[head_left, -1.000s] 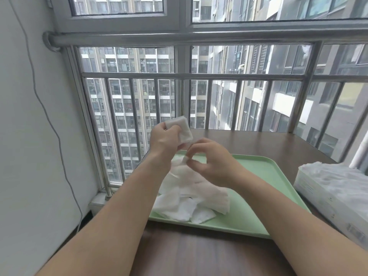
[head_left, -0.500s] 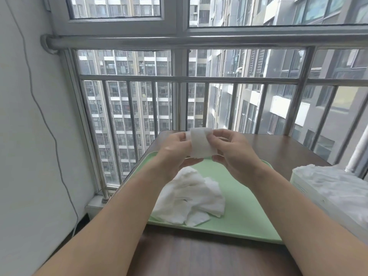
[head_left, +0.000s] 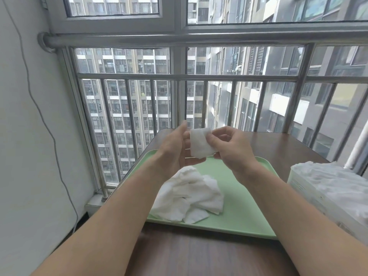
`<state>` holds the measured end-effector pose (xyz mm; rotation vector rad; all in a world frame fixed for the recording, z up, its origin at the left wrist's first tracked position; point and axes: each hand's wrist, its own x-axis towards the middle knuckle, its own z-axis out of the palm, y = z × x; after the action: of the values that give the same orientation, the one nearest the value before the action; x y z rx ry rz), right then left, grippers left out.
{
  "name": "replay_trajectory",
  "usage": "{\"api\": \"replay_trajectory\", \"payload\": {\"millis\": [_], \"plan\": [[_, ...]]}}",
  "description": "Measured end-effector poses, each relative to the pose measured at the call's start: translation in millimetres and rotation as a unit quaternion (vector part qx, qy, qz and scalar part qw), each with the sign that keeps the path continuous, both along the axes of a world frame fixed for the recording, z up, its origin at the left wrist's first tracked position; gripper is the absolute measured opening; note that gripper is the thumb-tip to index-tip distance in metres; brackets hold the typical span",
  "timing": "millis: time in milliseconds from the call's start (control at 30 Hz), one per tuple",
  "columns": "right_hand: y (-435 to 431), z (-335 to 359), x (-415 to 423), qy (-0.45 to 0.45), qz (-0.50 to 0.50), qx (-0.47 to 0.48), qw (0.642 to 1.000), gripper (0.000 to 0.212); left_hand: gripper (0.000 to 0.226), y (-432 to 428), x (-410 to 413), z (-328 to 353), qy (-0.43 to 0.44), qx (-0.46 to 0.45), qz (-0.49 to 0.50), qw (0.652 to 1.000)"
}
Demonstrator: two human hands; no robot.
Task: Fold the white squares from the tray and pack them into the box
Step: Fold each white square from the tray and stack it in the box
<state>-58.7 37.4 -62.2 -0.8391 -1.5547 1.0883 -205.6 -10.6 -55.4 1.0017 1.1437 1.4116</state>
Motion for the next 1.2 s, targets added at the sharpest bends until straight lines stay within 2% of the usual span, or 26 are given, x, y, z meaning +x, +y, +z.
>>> {"api": "replay_trajectory", "payload": {"millis": [67, 133, 233, 333, 433, 533, 700, 933, 1200], "plan": [[0.6, -1.0, -0.7, -0.042, -0.033, 0.04, 0.998, 0.018, 0.054, -0.7, -0.5, -1.1, 0.019, 0.014, 0.0, 1.0], [3.0, -2.8, -1.2, -0.104, -0.065, 0.07, 0.99, 0.023, 0.028, -2.2, 0.2, -4.5, 0.071, 0.044, 0.012, 0.996], [7.0, -6.5, 0.7, -0.24, -0.08, 0.08, 0.964, 0.015, 0.015, -0.7, -1.3, -7.3, 0.082, 0.06, 0.078, 0.992], [5.1, -9.4, 2.2, -0.341, -0.009, 0.127, 0.931, 0.005, 0.012, -1.1, -7.3, -2.7, 0.045, 0.067, 0.145, 0.986], [-3.4, -14.3, -3.8, -0.375, 0.095, 0.146, 0.91, 0.013, 0.013, -2.7, -12.9, 2.0, 0.026, 0.075, 0.185, 0.98], [-9.0, -19.9, -12.2, -0.406, 0.111, 0.169, 0.891, 0.017, 0.013, -2.4, -13.1, 2.8, 0.021, 0.071, 0.203, 0.976], [-11.3, -17.6, -12.3, -0.441, 0.109, 0.201, 0.868, 0.02, 0.012, -1.7, -11.5, 3.8, 0.018, 0.064, 0.209, 0.976], [-7.2, -17.3, -10.7, -0.461, 0.09, 0.219, 0.855, 0.029, 0.013, -2.8, -10.0, 5.1, 0.025, 0.057, 0.215, 0.975], [1.3, 0.5, 7.2, -0.295, 0.018, 0.158, 0.942, 0.02, 0.012, -2.7, -8.7, 5.4, 0.026, 0.057, 0.217, 0.974]]}}
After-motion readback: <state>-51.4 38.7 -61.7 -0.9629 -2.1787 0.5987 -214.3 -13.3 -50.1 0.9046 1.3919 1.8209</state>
